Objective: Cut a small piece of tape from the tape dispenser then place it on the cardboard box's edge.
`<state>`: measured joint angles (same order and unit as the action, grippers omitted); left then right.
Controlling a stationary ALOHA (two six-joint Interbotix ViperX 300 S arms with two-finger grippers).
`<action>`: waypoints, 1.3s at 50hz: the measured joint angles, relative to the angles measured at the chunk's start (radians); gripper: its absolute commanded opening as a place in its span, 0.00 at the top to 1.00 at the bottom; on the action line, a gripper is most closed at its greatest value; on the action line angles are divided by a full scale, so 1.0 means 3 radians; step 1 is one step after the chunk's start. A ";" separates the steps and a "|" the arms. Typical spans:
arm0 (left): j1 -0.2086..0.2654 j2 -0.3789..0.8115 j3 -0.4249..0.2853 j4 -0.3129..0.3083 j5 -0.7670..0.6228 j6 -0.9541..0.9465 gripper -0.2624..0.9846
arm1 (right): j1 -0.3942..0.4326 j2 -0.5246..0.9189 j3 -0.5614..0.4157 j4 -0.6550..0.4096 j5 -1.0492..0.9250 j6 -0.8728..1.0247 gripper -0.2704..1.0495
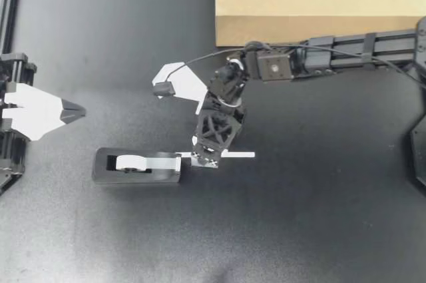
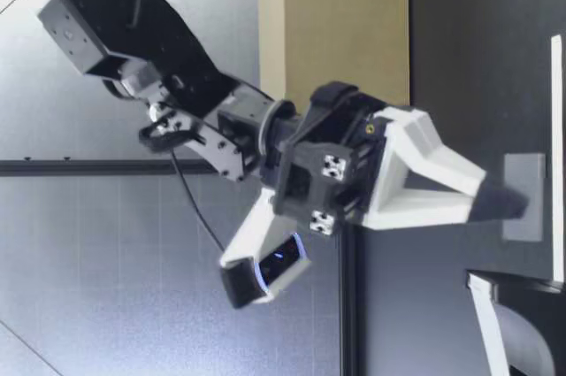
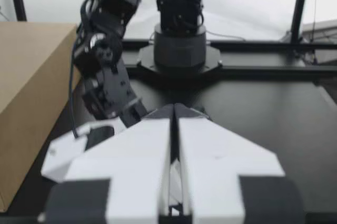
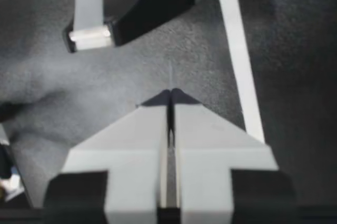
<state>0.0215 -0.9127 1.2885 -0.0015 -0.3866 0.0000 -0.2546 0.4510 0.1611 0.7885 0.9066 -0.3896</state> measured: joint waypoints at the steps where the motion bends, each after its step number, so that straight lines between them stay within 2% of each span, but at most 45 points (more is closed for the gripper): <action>1: -0.0005 0.0020 0.0000 0.0000 -0.0005 0.0000 0.89 | -0.0005 -0.0051 0.0010 -0.0015 -0.0015 0.0000 0.85; 10: 0.0010 0.0281 -0.0020 -0.0066 -0.0015 -0.0005 0.89 | 0.0000 -0.0562 0.0189 -0.0573 -0.0245 0.0036 0.85; 19: 0.0133 0.0649 -0.0148 -0.0169 -0.0118 -0.0010 0.89 | 0.0005 -0.1099 0.0414 -0.1069 -0.0588 0.0041 0.85; 26: 0.0153 0.0895 -0.0261 -0.0189 -0.0245 -0.0010 0.88 | 0.0026 -0.1345 0.0557 -0.1120 -0.0736 0.0036 0.85; 31: 0.0159 0.1053 -0.0337 -0.0189 -0.0322 -0.0010 0.84 | 0.0026 -0.1442 0.0588 -0.1161 -0.0772 0.0020 0.86; 35: 0.0153 0.1186 -0.0409 -0.0189 -0.0373 -0.0015 0.76 | 0.0031 -0.1519 0.0588 -0.1232 -0.0803 0.0020 0.86; 45: 0.0153 0.1488 -0.0593 -0.0189 -0.0481 -0.0015 0.42 | 0.0041 -0.1682 0.0588 -0.1329 -0.0890 0.0015 0.86; 65: 0.0153 0.2045 -0.0905 -0.0189 -0.0854 -0.0015 0.44 | 0.0220 -0.1698 0.0450 -0.1462 -0.1023 0.0005 0.86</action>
<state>0.0675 -0.2991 1.0170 -0.0583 -0.6427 -0.0046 -0.1887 -0.0583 0.2961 0.3497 0.5998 -0.3881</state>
